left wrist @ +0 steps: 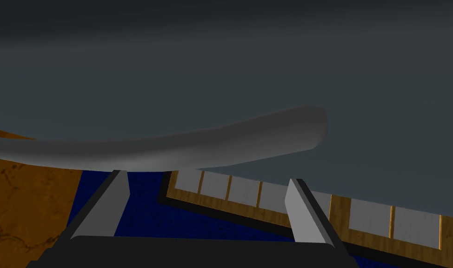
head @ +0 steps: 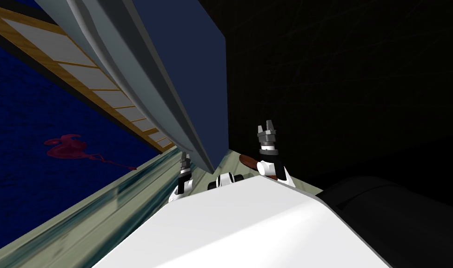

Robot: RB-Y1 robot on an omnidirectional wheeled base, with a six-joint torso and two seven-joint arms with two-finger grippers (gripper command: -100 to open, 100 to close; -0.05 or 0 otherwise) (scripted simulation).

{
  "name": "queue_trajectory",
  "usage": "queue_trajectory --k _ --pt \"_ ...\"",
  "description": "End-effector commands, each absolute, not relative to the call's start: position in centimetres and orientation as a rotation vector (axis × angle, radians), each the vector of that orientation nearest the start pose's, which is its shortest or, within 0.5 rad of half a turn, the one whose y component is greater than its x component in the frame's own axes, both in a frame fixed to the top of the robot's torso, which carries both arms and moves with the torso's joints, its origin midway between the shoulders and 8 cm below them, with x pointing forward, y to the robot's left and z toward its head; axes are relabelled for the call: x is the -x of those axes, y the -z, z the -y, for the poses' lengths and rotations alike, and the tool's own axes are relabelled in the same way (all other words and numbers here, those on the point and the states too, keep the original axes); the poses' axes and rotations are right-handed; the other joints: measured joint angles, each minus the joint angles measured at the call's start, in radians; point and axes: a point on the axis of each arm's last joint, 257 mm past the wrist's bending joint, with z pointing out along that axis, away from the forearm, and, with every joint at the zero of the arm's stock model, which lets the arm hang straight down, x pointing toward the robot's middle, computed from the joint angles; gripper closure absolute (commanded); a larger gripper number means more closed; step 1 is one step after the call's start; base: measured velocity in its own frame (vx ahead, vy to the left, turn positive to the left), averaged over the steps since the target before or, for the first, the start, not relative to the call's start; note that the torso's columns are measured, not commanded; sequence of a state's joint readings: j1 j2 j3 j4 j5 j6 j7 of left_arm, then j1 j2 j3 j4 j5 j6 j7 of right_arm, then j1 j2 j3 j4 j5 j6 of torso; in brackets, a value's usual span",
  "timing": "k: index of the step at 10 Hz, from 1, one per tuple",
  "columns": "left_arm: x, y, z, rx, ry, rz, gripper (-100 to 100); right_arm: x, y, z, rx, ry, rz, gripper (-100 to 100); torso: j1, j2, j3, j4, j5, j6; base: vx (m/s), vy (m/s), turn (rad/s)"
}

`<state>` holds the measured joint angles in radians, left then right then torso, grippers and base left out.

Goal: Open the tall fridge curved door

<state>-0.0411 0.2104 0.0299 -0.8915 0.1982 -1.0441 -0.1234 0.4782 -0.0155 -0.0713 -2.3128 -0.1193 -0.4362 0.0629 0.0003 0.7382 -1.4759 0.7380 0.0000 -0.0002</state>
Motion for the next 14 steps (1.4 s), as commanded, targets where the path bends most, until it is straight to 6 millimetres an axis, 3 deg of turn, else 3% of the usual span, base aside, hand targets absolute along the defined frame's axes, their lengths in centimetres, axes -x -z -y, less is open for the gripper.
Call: queue_trajectory --k 1,10,13,14 --pt "-46.3 26.7 -34.9 0.841 1.092 -0.915 -100 -34.3 -3.6 31.2 -0.695 -1.258 -0.572 0 0.0 0.0 0.0 0.0 0.0 0.0 -0.001 -0.015 -0.027" --pt "-46.5 30.6 -36.6 0.802 0.929 -1.043 -100 -34.3 -3.6 31.2 -0.695 -1.258 -0.572 0 -0.001 0.0 0.0 0.0 0.0 0.0 0.0 -0.018 -0.045" --pt "-46.5 30.9 -38.1 0.77 0.869 -1.078 -100 -34.3 -3.6 31.2 -0.695 -1.258 -0.572 0 0.0 0.0 0.0 0.0 0.0 0.0 0.003 -0.021 -0.03" --pt "-46.5 30.9 -37.7 0.779 0.884 -1.07 -100 -34.3 -3.6 31.2 -0.695 -1.258 -0.572 0 0.0 0.0 0.0 0.0 0.0 0.0 0.002 -0.01 -0.004"
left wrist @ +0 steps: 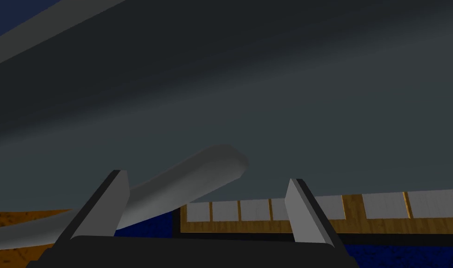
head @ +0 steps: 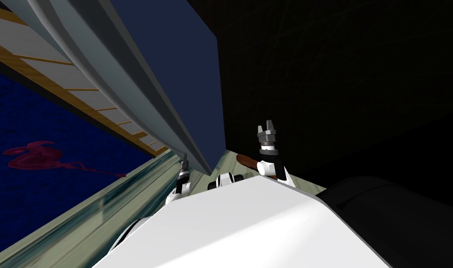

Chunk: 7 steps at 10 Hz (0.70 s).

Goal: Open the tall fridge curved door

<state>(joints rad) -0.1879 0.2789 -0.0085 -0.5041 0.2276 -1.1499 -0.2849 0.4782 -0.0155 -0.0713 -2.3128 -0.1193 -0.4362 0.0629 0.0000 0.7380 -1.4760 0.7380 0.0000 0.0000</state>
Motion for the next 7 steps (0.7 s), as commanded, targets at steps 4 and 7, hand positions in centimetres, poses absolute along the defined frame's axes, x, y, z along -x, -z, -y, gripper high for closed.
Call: queue_trajectory --k 4,7 --pt "-48.8 30.2 -32.7 0.733 0.963 -1.116 -100 -34.3 -3.6 31.2 -0.695 -1.257 -0.573 0 0.001 -0.002 -0.001 -0.001 0.0 0.0 0.053 0.016 0.209" --pt "-49.6 29.7 -30.8 0.715 0.991 -1.13 -100 -34.3 -3.6 31.2 -0.695 -1.257 -0.573 0 -0.001 0.0 0.0 0.0 0.0 0.001 0.066 0.01 0.2"
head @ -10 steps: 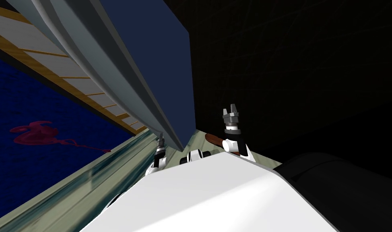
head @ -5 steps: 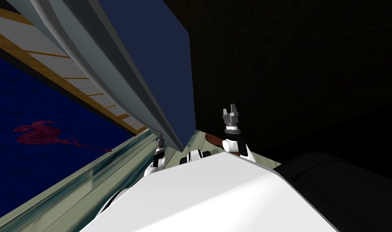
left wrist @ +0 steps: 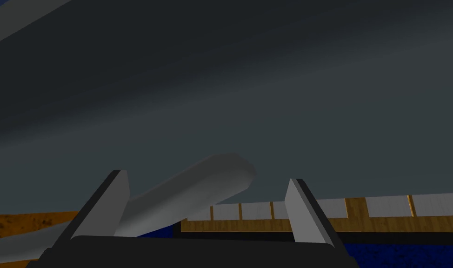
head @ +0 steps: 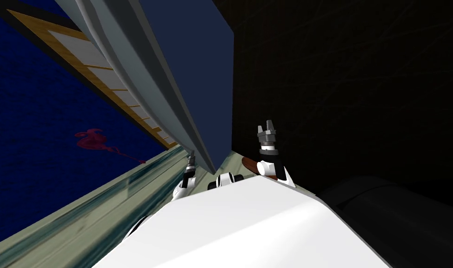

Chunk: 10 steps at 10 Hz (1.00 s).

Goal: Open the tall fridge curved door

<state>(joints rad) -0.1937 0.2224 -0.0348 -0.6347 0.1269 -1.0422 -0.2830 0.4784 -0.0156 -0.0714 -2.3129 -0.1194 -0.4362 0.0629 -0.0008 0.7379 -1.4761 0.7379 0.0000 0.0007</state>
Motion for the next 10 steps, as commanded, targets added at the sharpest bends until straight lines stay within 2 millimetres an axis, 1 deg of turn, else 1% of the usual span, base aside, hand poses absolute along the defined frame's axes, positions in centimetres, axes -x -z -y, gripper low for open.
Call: queue_trajectory --k 1,2,3,5,7,8,9,10 --pt "-49.2 30.0 -31.8 0.725 0.976 -1.123 100 -34.3 -3.6 31.2 -0.695 -1.258 -0.572 0 0.0 0.001 0.001 0.0 0.0 0.001 -0.035 -0.008 -0.214" --pt "-48.8 30.2 -32.7 0.733 0.963 -1.116 100 -34.3 -3.6 31.2 -0.695 -1.258 -0.572 0 0.001 -0.002 0.0 -0.002 0.002 0.004 -0.075 -0.007 -0.258" --pt "-48.8 30.2 -32.7 0.733 0.963 -1.116 100 -34.3 -3.6 31.2 -0.695 -1.258 -0.572 0 0.001 -0.003 -0.001 0.0 0.001 0.003 -0.056 -0.001 -0.055" --pt "-48.1 30.5 -34.4 0.749 0.937 -1.102 100 -34.3 -3.6 31.2 -0.695 -1.258 -0.572 0 0.0 -0.002 -0.001 0.0 0.0 0.0 -0.024 -0.004 -0.129" --pt "-46.5 30.9 -37.8 0.777 0.881 -1.071 100 -34.3 -3.6 31.2 -0.695 -1.258 -0.572 0 0.0 0.001 0.001 0.0 0.0 0.0 -0.059 -0.021 -0.313" --pt "-47.0 30.9 -36.6 0.77 0.9 -1.081 100 -34.3 -3.6 31.2 -0.695 -1.258 -0.572 0 0.0 0.003 0.002 0.001 0.0 0.0 -0.035 -0.011 -0.067" --pt "-48.0 30.1 -37.6 0.765 0.886 -1.083 -100 -34.3 -3.6 31.2 -0.695 -1.258 -0.572 0 0.002 0.0 0.0 0.0 0.0 -0.002 -0.054 -0.019 0.053" --pt "-48.6 29.7 -38.0 0.762 0.88 -1.085 -100 -34.3 -3.6 31.2 -0.695 -1.258 -0.572 0 0.001 0.0 0.0 0.0 0.0 -0.001 -0.072 -0.033 0.037"
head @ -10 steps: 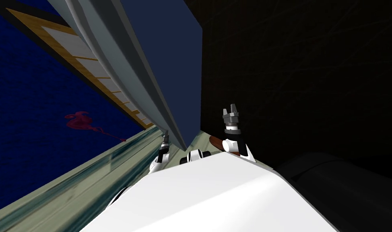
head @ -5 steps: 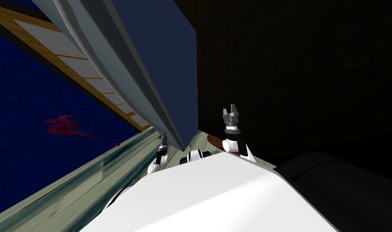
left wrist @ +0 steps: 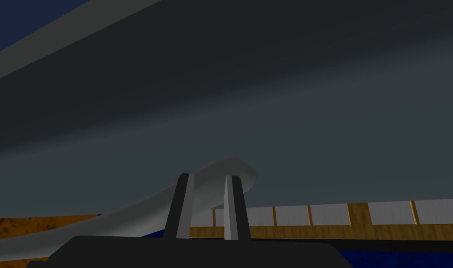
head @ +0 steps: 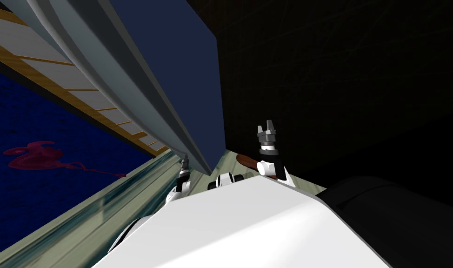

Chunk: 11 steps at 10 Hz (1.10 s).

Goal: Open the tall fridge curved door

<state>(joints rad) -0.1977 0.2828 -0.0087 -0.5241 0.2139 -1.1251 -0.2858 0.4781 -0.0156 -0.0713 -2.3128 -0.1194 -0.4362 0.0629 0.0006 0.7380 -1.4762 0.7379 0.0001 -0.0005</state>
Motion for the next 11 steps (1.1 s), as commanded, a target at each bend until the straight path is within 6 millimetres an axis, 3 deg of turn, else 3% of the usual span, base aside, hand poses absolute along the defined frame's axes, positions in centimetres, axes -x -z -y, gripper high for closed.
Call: queue_trajectory --k 1,3,4,5,9,10,11 --pt "-48.6 29.7 -38.0 0.762 0.88 -1.085 -100 -34.3 -3.6 31.2 -0.695 -1.258 -0.572 0 -0.001 0.001 0.001 0.0 0.0 0.0 -0.051 -0.03 0.009" --pt "-49.8 28.8 -39.0 0.756 0.868 -1.089 -100 -34.3 -3.6 31.2 -0.695 -1.258 -0.572 0 0.0 -0.002 -0.001 0.0 0.0 0.001 -0.033 -0.019 0.021" --pt "-49.2 29.1 -38.6 0.756 0.875 -1.085 -100 -34.3 -3.6 31.2 -0.695 -1.258 -0.572 0 0.0 0.0 0.0 0.0 0.0 0.0 -0.025 -0.013 0.013" --pt "-50.5 28.2 -39.2 0.757 0.872 -1.087 -100 -34.3 -3.6 31.2 -0.695 -1.258 -0.572 0 0.0 -0.001 0.0 0.0 0.0 0.001 0.013 -0.01 -0.007" --pt "-50.8 28.1 -39.4 0.758 0.871 -1.089 -100 -34.3 -3.6 31.2 -0.695 -1.258 -0.572 0 0.0 -0.001 0.0 0.001 -0.001 0.002 0.012 -0.008 0.005" --pt "-49.7 28.8 -38.9 0.757 0.873 -1.087 100 -34.3 -3.6 31.2 -0.695 -1.258 -0.572 0 0.0 -0.002 -0.001 0.0 0.0 0.002 -0.018 0.012 -0.008" --pt "-49.7 28.8 -38.9 0.757 0.873 -1.087 100 -34.3 -3.6 31.2 -0.695 -1.258 -0.573 0 0.0 0.0 0.0 0.001 0.0 0.001 -0.022 0.021 0.012"
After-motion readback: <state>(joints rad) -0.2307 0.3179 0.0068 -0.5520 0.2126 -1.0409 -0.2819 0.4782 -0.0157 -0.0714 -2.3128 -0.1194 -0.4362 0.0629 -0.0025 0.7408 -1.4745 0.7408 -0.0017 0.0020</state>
